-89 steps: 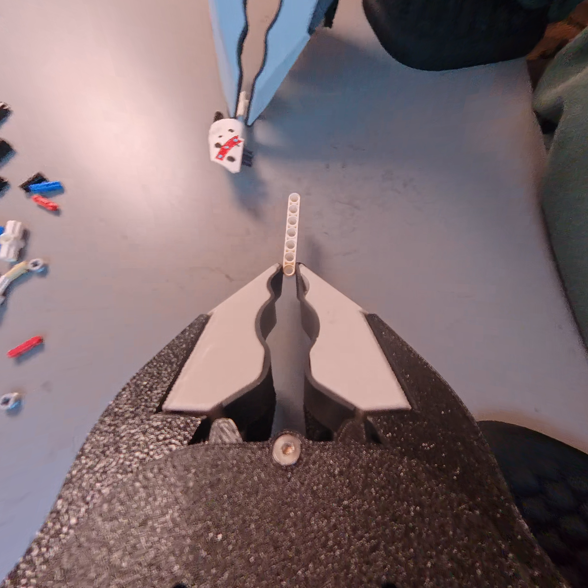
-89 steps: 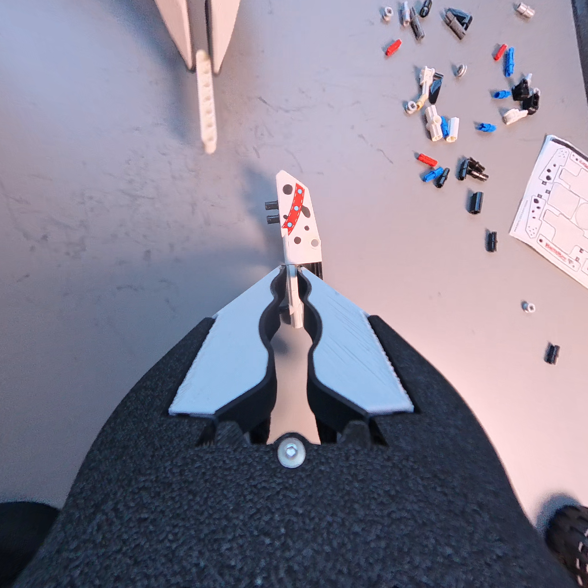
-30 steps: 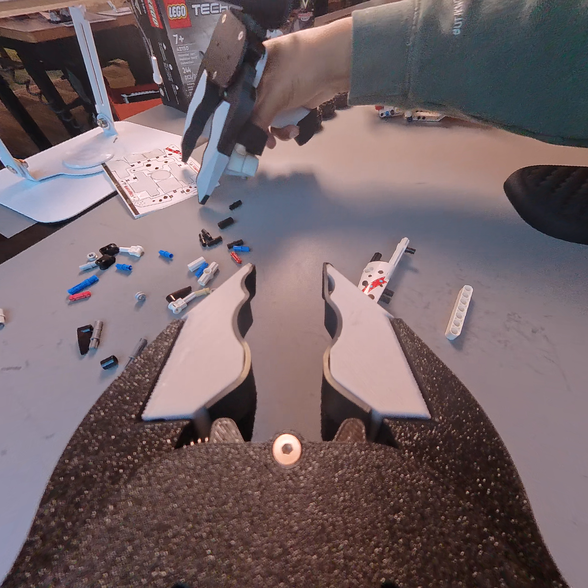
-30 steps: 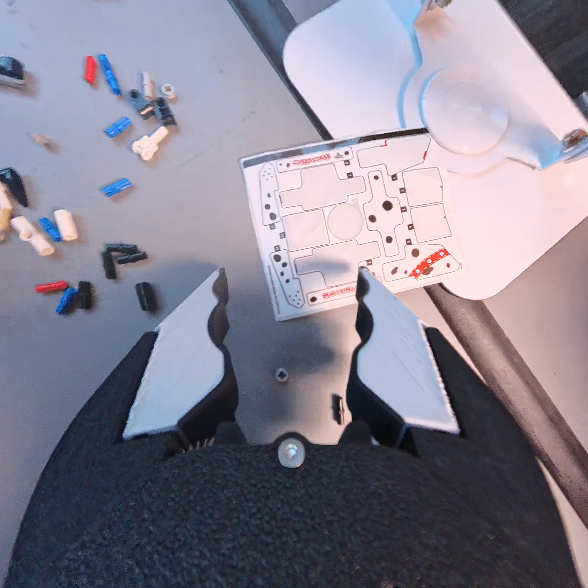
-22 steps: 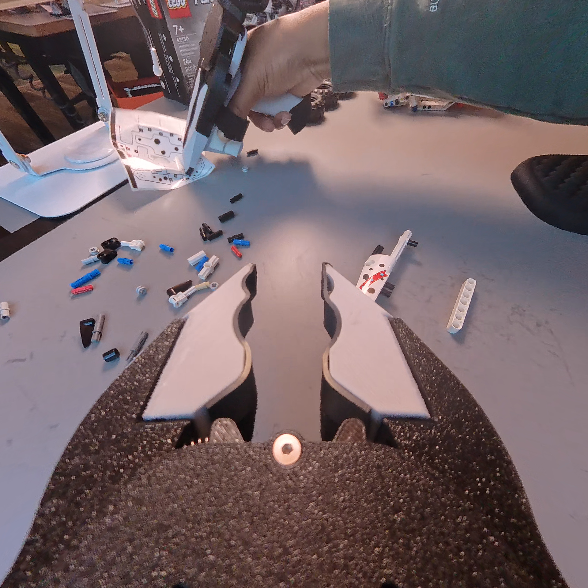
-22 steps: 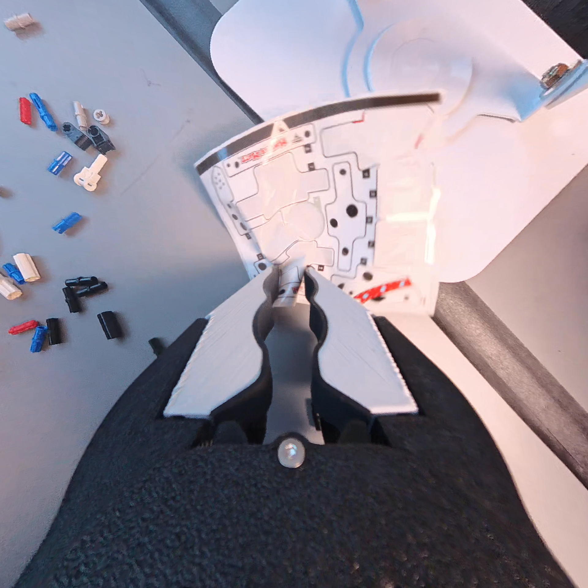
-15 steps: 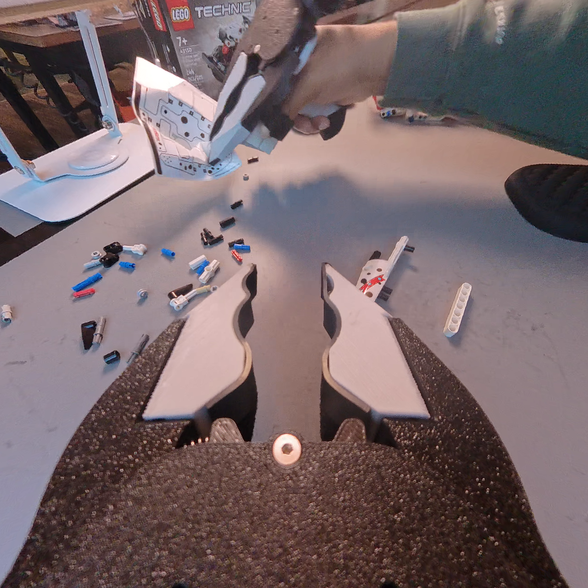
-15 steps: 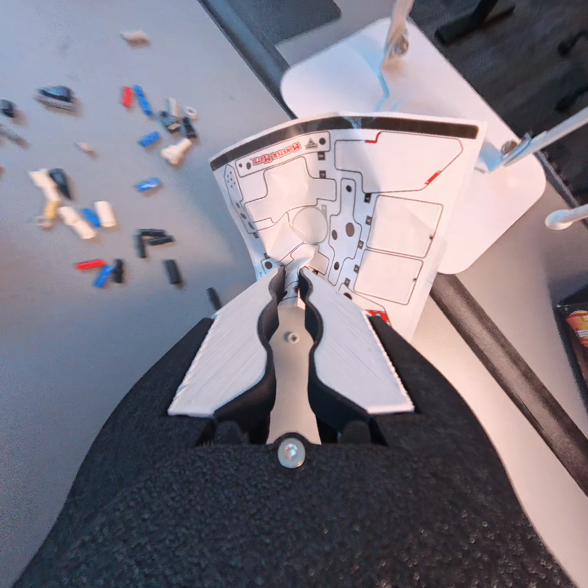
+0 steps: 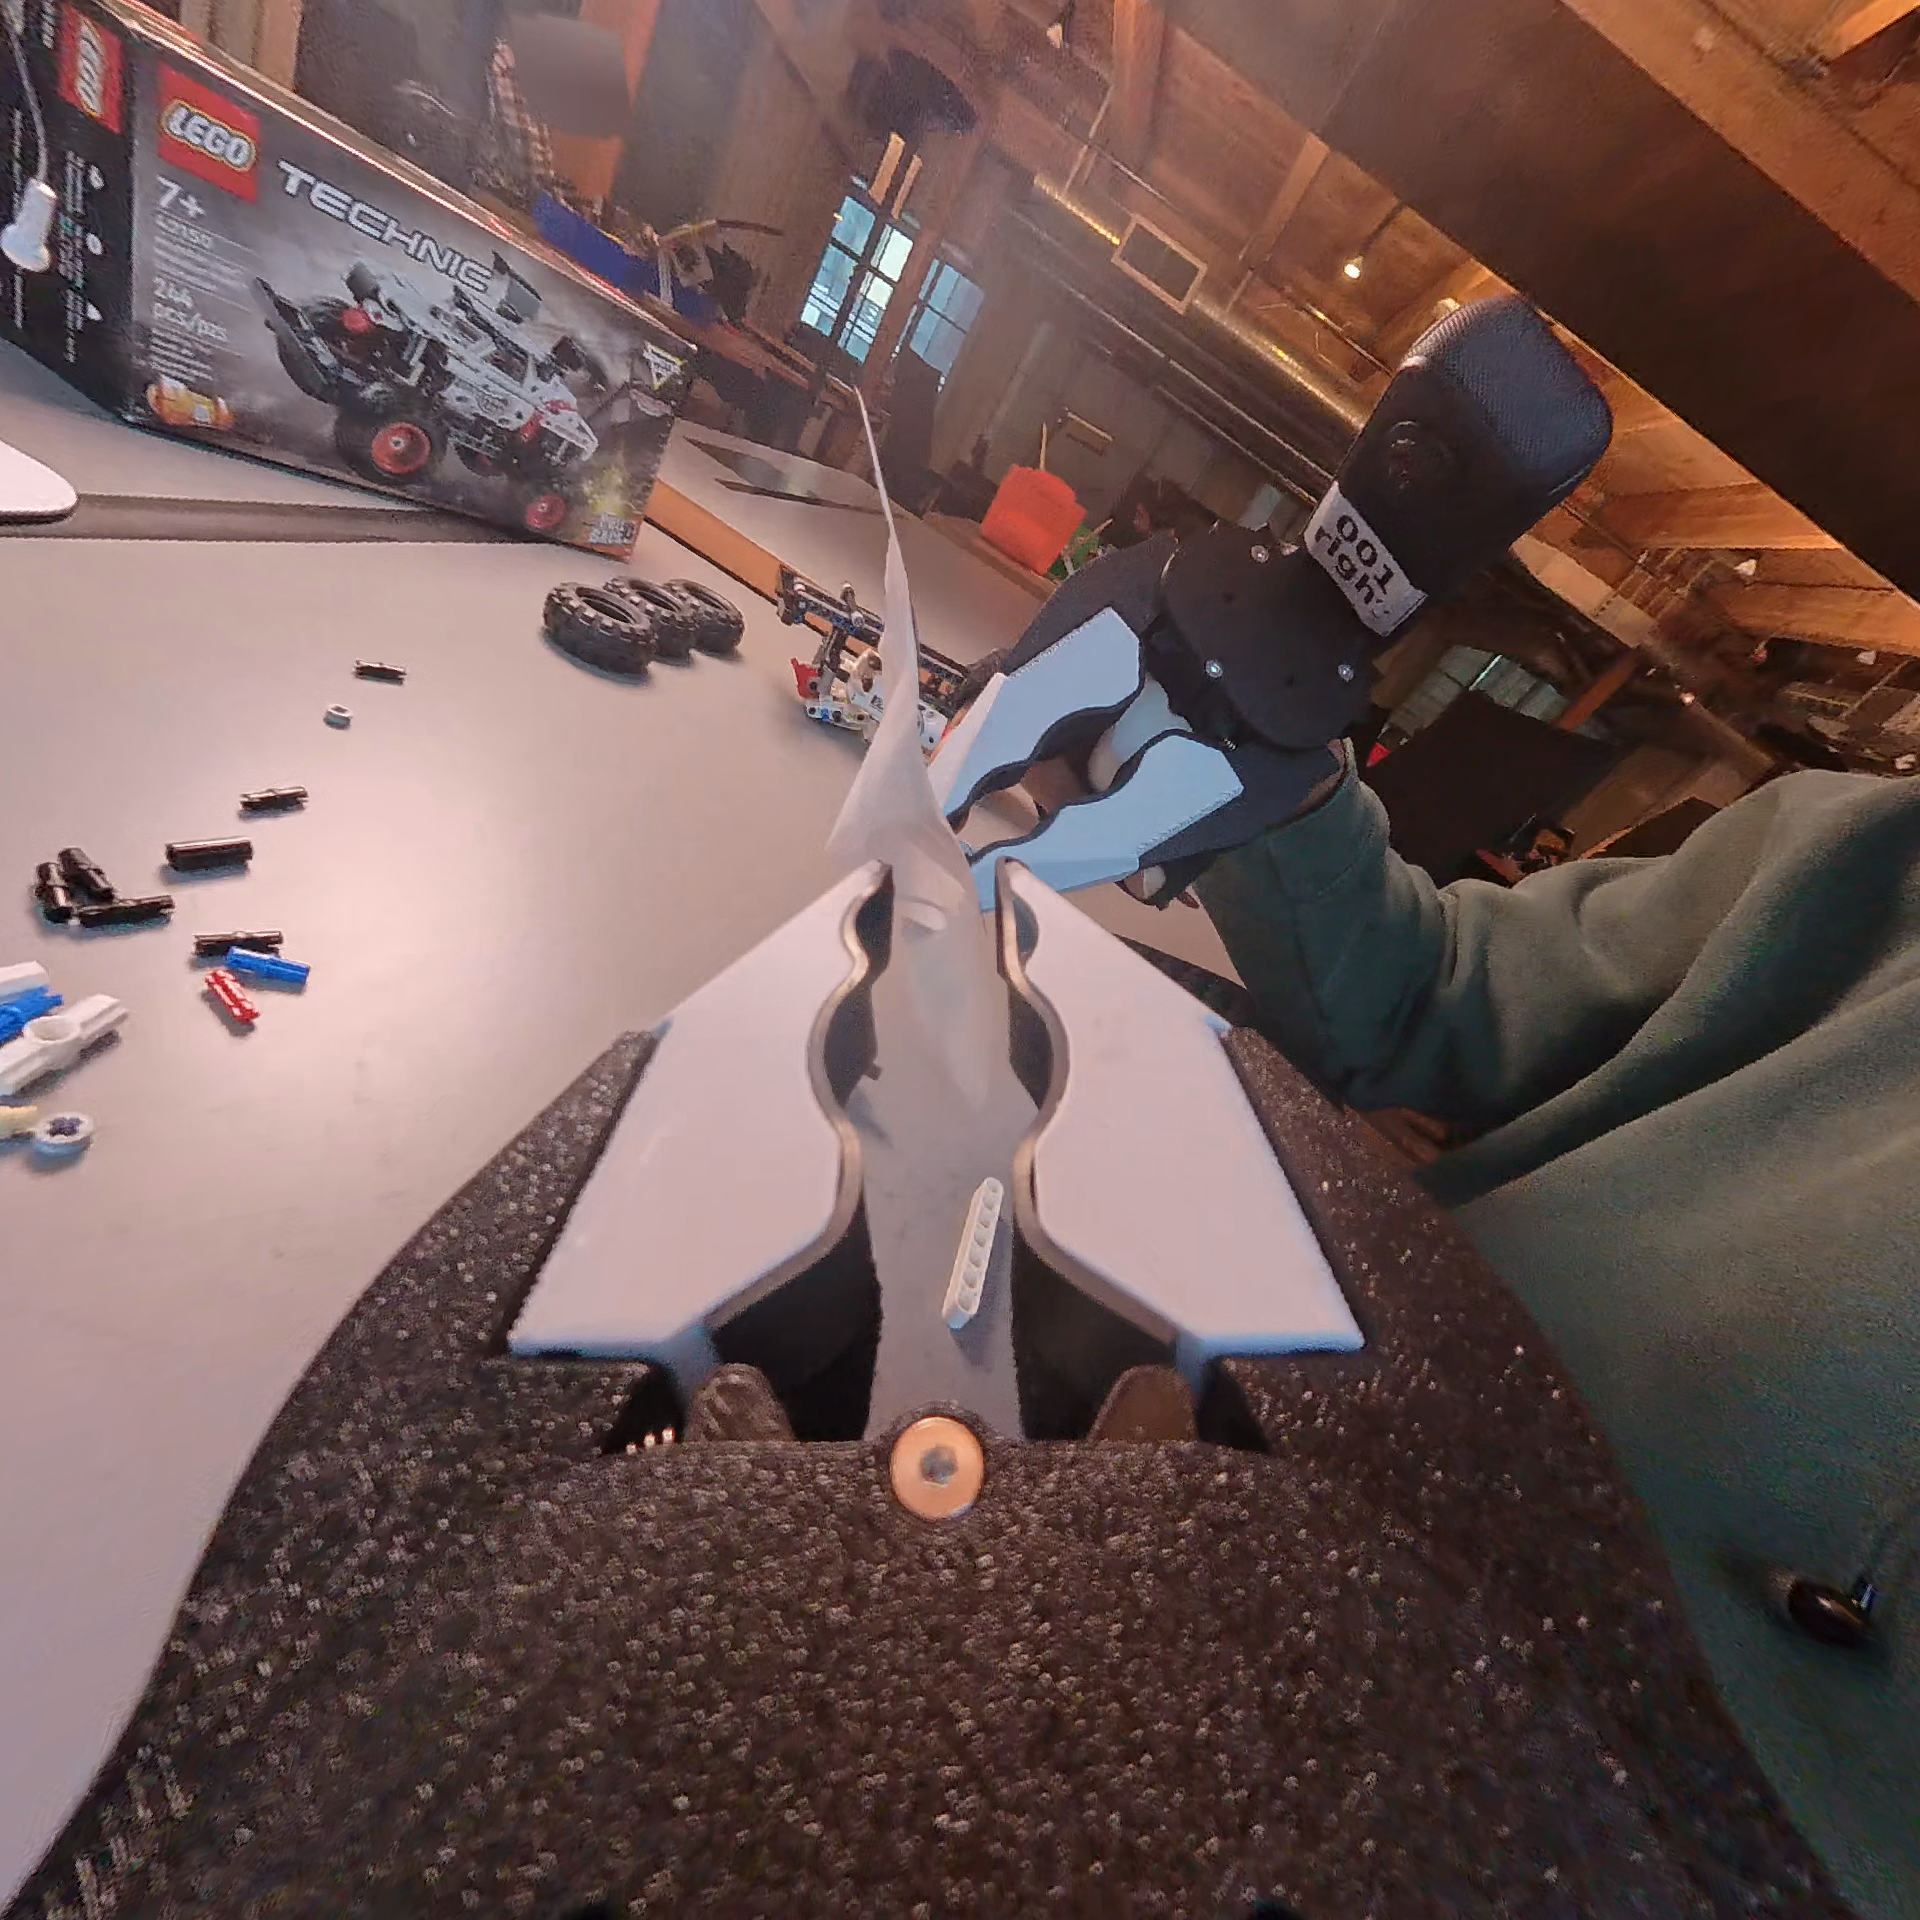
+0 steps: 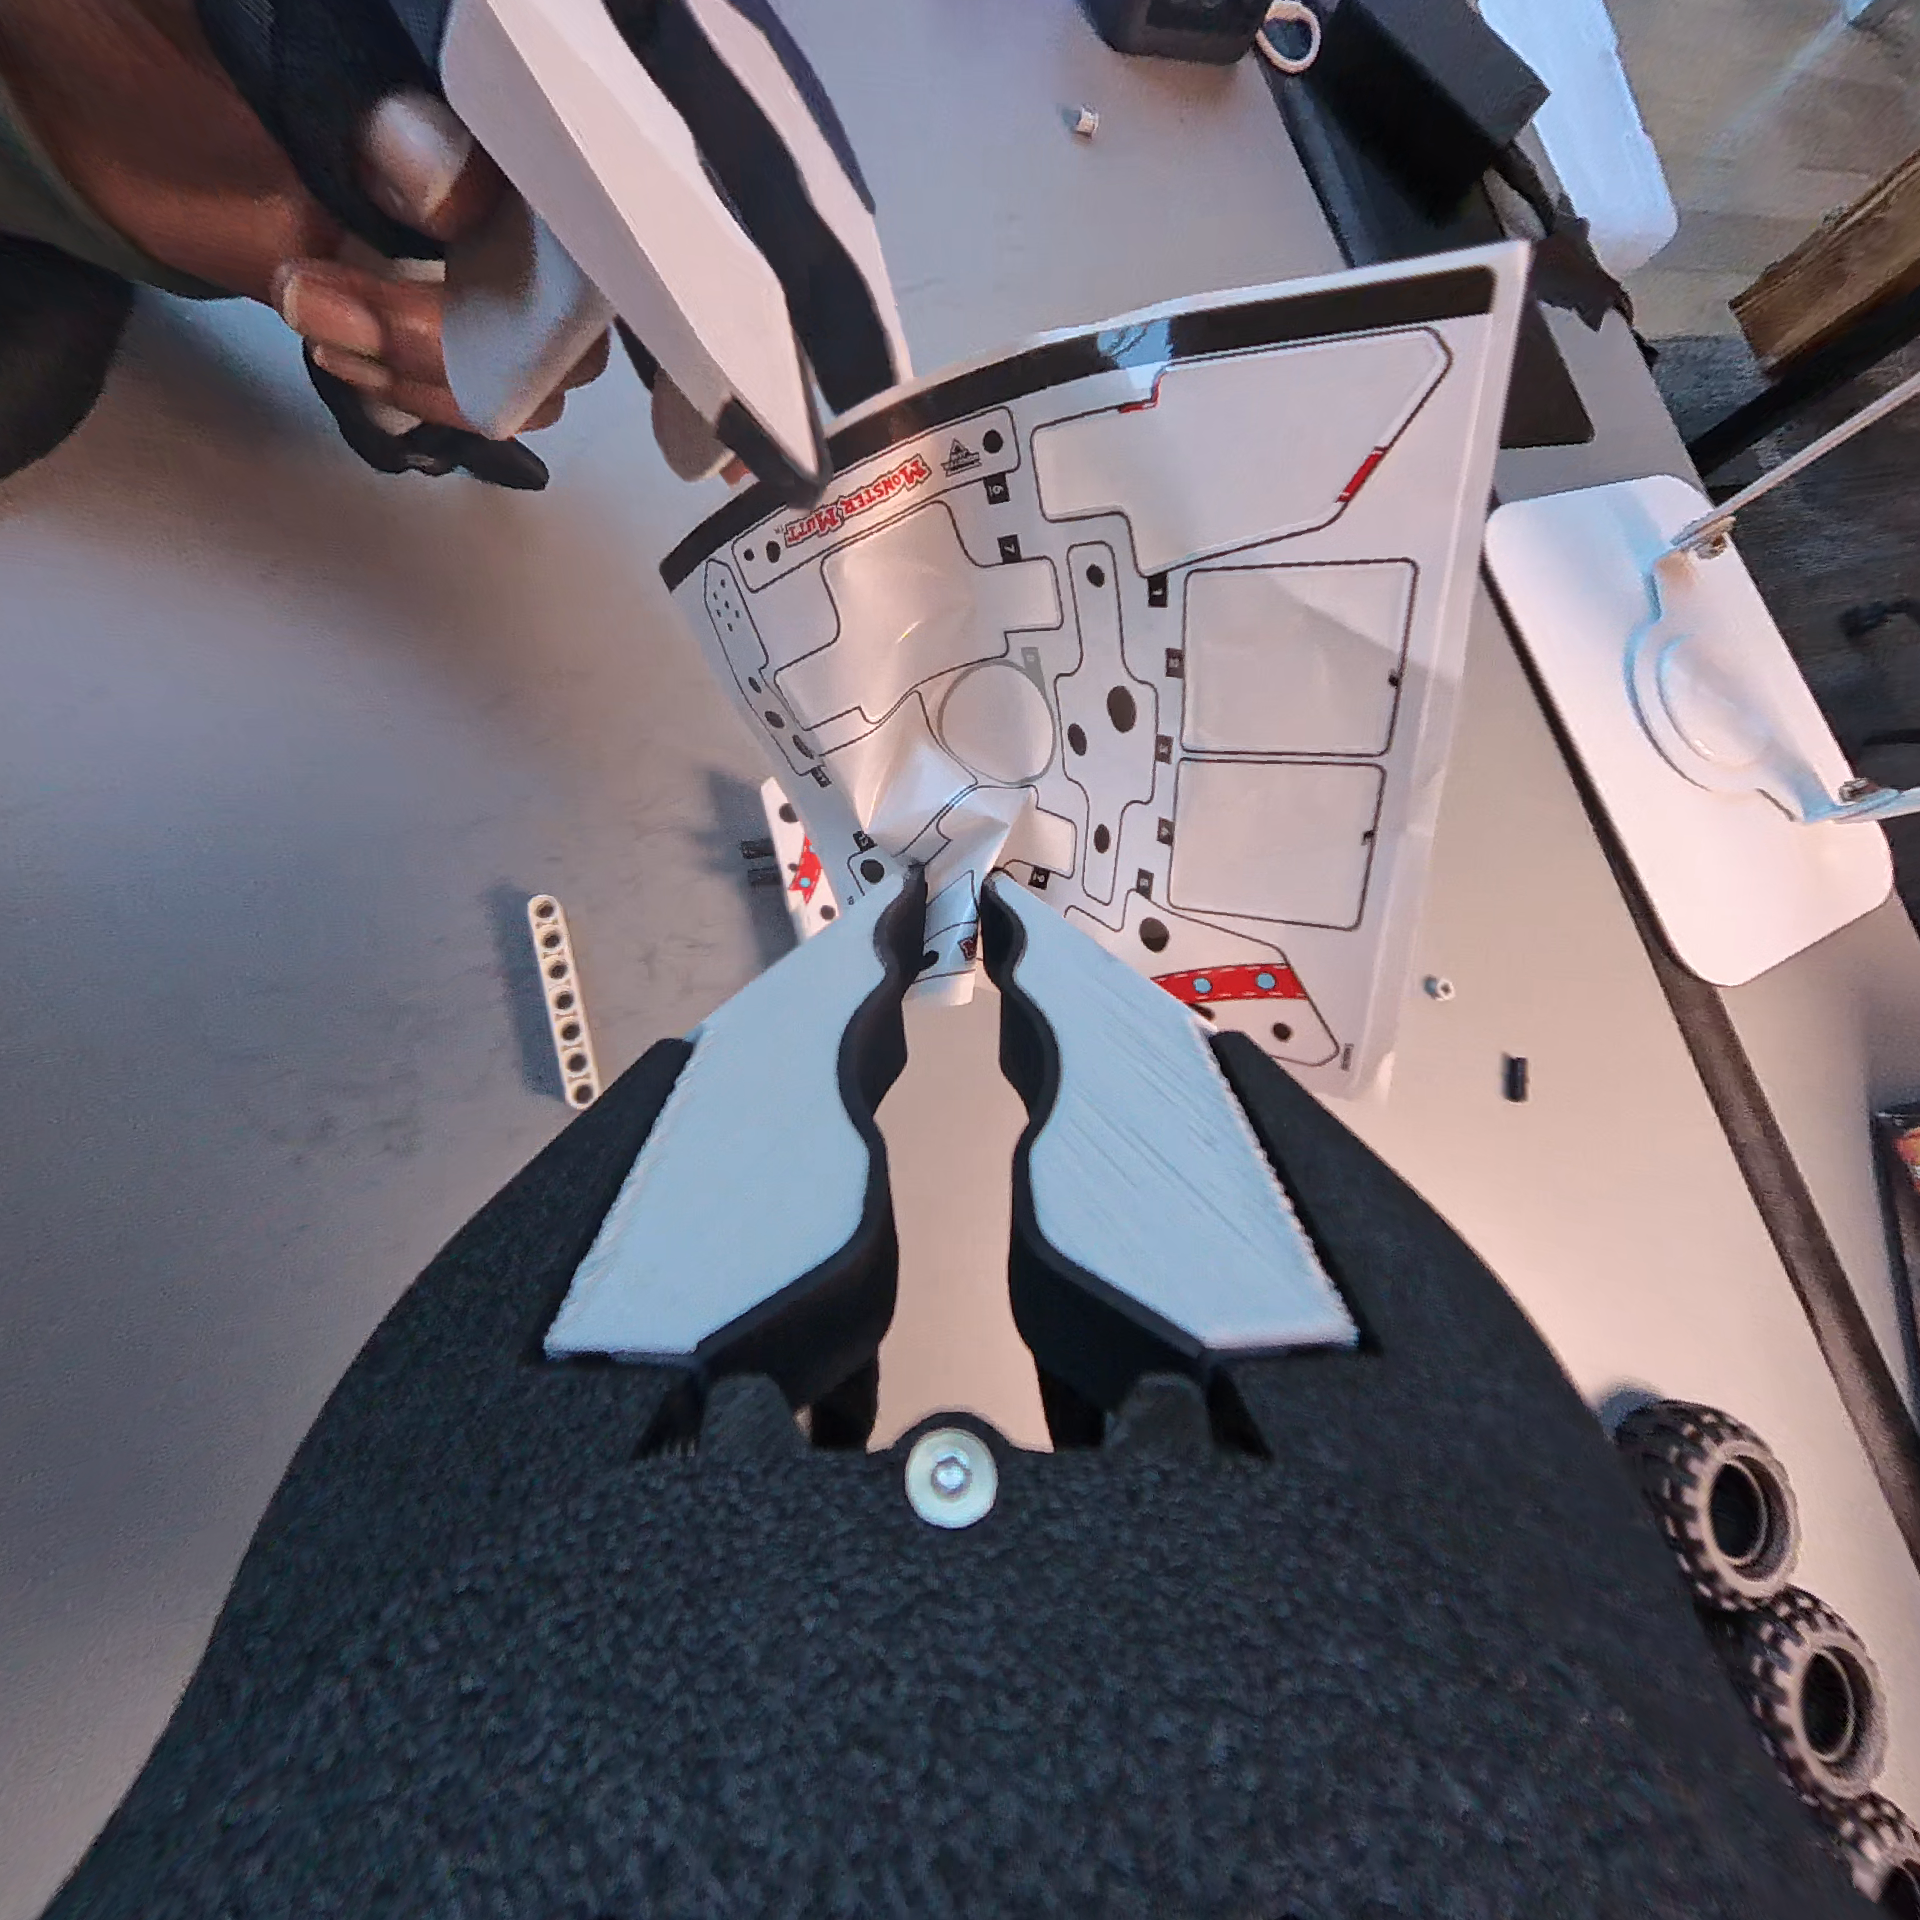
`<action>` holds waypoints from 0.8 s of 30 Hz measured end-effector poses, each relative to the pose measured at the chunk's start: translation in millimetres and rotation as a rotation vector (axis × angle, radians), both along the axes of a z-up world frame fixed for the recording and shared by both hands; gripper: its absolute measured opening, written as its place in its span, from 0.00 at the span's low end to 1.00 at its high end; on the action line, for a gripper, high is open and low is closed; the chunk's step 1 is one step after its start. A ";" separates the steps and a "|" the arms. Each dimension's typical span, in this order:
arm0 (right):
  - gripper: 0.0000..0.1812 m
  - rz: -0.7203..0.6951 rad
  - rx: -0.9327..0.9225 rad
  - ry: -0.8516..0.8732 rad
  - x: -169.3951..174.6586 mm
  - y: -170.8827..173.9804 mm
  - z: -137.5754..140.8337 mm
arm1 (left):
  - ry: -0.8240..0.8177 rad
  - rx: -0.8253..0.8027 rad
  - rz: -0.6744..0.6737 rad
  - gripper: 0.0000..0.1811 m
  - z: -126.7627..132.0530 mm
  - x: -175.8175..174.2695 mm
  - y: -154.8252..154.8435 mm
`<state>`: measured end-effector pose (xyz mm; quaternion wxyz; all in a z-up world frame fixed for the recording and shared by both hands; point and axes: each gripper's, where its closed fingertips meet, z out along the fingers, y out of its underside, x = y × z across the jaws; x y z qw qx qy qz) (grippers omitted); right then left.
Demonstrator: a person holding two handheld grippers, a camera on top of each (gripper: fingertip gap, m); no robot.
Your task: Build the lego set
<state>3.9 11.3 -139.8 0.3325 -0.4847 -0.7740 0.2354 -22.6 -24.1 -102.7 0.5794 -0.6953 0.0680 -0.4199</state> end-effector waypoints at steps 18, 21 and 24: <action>0.39 0.143 0.054 0.329 -7.4 -25.3 39.8 | -0.214 -0.075 -0.126 0.00 3.1 8.2 -7.5; 0.49 0.161 0.112 0.270 -13.5 -32.5 16.9 | -0.143 -0.076 -0.154 0.00 -1.0 20.1 -10.1; 0.52 0.176 0.212 0.234 -17.1 -36.3 -0.4 | -0.117 -0.066 -0.152 0.00 -0.5 23.7 -10.6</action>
